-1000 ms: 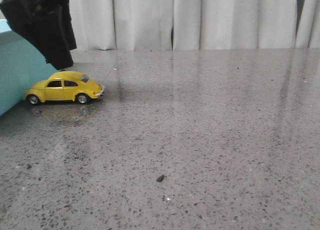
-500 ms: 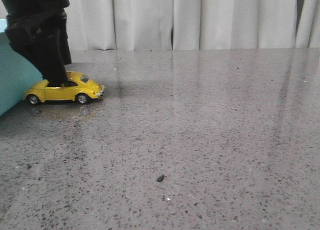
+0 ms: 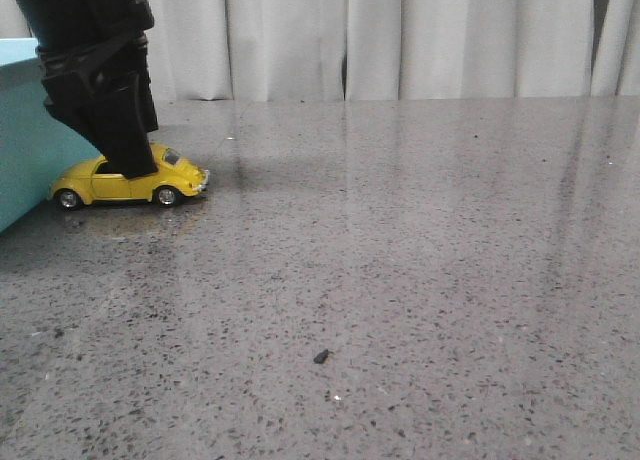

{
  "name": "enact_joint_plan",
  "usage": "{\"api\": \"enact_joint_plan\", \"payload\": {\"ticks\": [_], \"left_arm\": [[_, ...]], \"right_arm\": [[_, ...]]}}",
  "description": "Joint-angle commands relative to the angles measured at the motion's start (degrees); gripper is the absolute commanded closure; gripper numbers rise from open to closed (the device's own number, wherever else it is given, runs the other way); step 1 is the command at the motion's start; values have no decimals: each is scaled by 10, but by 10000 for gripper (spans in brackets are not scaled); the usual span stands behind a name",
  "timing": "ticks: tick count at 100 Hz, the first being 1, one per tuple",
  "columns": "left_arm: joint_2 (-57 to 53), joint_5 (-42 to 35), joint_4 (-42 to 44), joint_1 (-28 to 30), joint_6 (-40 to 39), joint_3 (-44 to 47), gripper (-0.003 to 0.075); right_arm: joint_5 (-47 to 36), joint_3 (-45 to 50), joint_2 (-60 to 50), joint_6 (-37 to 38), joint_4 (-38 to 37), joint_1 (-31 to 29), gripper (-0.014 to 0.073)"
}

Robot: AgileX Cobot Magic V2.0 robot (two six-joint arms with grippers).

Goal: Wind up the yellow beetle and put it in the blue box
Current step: 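Lower the left gripper around the yellow car and close it, then lift the car with the left gripper over into the blue box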

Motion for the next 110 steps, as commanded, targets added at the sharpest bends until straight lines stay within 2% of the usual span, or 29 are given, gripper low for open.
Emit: {"api": "enact_joint_plan", "payload": {"ticks": [1,32,53,79,91,110], "left_arm": [[-15,-16,-5,3,0,-16,235],[4,34,-23,3,0,-16,250],[7,49,-25,3,0,-16,367],[5,58,-26,3,0,-29,565],[-2,58,-30,3,-1,-58,604],[-13,72,-61,3,-5,-129,615]], "right_arm": [[-45,-12,9,-7,-3,0,642],[-44,-12,9,-7,-3,0,642],[-43,-12,9,-7,-3,0,642],[-43,-12,9,-7,-2,0,642],[-43,-12,9,-7,1,0,642],[-44,-12,9,-7,8,0,642]]}}
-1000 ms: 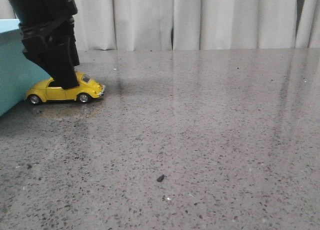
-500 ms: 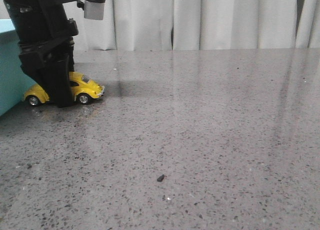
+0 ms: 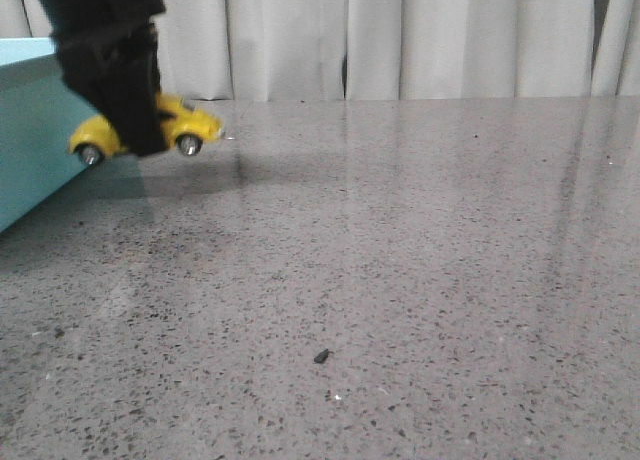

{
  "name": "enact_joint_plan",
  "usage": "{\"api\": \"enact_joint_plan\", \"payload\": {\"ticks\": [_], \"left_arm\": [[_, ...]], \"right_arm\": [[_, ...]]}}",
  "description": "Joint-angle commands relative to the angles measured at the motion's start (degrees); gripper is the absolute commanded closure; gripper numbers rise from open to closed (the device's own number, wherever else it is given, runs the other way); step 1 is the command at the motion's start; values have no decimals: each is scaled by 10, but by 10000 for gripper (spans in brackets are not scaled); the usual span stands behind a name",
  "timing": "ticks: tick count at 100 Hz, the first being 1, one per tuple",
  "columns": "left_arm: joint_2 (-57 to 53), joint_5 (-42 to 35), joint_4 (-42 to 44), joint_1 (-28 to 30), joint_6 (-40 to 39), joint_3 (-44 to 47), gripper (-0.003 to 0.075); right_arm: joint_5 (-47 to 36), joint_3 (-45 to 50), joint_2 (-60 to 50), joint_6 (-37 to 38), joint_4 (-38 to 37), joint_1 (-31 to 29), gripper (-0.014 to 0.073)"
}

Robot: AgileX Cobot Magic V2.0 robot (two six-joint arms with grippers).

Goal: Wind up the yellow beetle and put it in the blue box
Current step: 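Lift the car with the left gripper over into the blue box, then lower the car into the box and open the left gripper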

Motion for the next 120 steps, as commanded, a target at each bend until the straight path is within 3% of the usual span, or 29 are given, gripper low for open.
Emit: {"api": "enact_joint_plan", "payload": {"ticks": [1,15,34,74,93,120], "left_arm": [[-43,0,-37,2,-6,-52,615],[-61,-7,-43,2,-68,-114,615],[-102,-19,27,12,-153,-150,615],[-141,35,26,173,-294,-149,615],[-141,41,26,228,-332,-91,615],[-122,19,25,236,-360,53,613]], "right_arm": [[-45,-12,9,-7,5,0,642],[-46,-12,9,-7,10,0,642],[-46,-12,9,-7,14,0,642],[-46,-12,8,-7,25,8,642],[-46,-12,8,-7,25,8,642],[-45,-12,8,-7,25,8,642]]}}
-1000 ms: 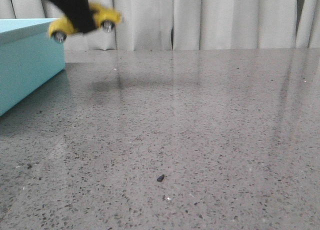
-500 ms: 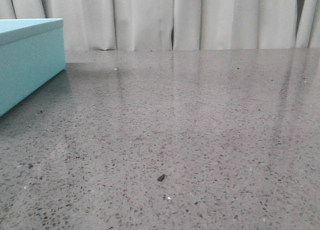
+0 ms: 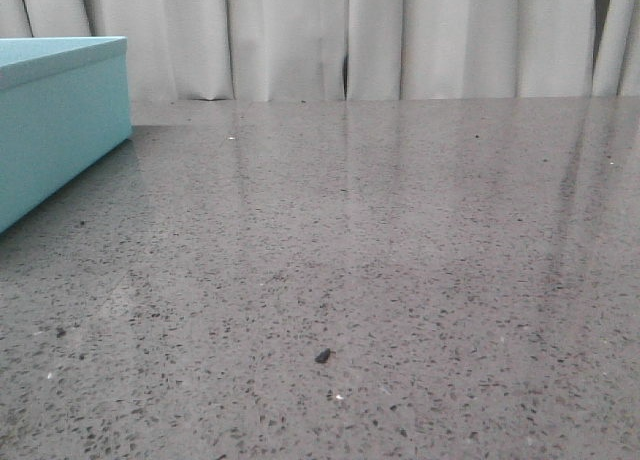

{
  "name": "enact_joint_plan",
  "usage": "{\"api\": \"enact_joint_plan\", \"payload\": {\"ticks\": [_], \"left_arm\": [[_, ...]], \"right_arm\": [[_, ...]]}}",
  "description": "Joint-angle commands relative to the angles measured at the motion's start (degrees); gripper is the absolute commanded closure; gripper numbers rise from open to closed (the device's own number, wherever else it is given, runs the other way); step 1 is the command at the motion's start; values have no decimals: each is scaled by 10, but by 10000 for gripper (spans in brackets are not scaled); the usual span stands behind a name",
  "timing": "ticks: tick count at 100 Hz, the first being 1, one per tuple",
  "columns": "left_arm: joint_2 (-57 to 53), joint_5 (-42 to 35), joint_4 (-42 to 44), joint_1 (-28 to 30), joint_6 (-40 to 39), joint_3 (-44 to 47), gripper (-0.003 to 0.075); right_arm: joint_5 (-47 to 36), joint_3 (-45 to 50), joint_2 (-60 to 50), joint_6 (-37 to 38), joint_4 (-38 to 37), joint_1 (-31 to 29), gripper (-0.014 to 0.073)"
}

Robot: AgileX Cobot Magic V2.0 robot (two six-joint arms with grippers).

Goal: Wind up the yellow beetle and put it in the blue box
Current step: 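Lower the car into the box and open the left gripper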

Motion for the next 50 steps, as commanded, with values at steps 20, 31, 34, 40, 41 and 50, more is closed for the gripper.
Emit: {"api": "enact_joint_plan", "payload": {"ticks": [20,31,34,40,41,50], "left_arm": [[41,-38,-5,2,-116,31,613],[56,-54,5,2,-144,31,613],[58,-59,11,2,-152,31,612],[58,-70,31,2,-166,31,609],[58,-71,33,2,-168,31,606],[58,-78,69,2,-193,31,533]], "right_arm": [[-37,-12,8,-7,3,1,642],[-21,-12,8,-7,3,1,642],[-18,-12,8,-7,3,1,642],[-13,-12,8,-7,3,1,642],[-13,-12,8,-7,3,1,642],[-13,-12,8,-7,3,1,642]]}}
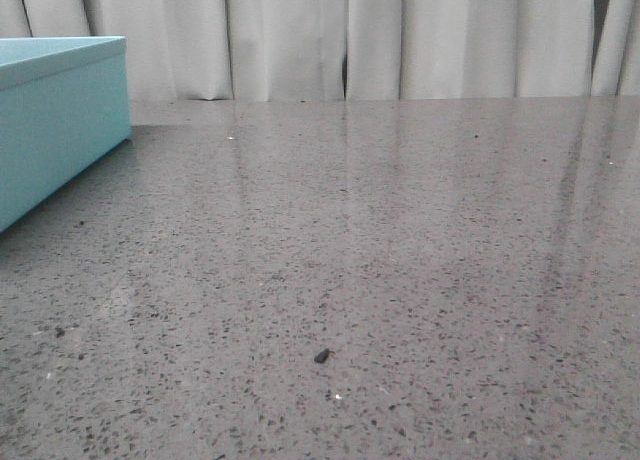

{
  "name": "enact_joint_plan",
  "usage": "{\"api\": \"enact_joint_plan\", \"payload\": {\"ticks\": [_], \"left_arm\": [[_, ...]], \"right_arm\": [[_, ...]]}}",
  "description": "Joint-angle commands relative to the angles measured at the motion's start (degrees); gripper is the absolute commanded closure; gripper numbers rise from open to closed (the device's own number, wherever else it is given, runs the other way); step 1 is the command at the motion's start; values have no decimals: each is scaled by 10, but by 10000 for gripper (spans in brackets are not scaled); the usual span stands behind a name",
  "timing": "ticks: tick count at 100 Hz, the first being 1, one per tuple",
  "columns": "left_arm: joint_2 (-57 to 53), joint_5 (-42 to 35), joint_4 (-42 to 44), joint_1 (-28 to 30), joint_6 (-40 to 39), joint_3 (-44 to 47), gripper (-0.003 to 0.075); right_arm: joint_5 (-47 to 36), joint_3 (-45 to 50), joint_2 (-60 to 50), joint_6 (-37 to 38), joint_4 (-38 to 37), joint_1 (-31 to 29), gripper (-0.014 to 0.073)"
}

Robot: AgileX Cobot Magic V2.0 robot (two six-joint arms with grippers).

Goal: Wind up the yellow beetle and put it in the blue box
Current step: 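Lower the car into the box and open the left gripper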

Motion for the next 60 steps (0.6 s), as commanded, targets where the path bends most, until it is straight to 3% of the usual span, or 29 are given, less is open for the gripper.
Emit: {"api": "enact_joint_plan", "payload": {"ticks": [1,12,21,43,60], "left_arm": [[-26,-21,33,2,-33,-15,524],[-26,-21,42,2,-35,-15,371],[-26,-16,42,2,-35,-15,304],[-31,-3,31,2,-35,-20,298],[-98,-74,31,1,-35,-20,298]], "right_arm": [[-39,-12,8,-7,2,1,642],[-39,-12,8,-7,2,1,642],[-39,-12,8,-7,2,1,642],[-39,-12,8,-7,2,1,642],[-39,-12,8,-7,2,1,642]]}}
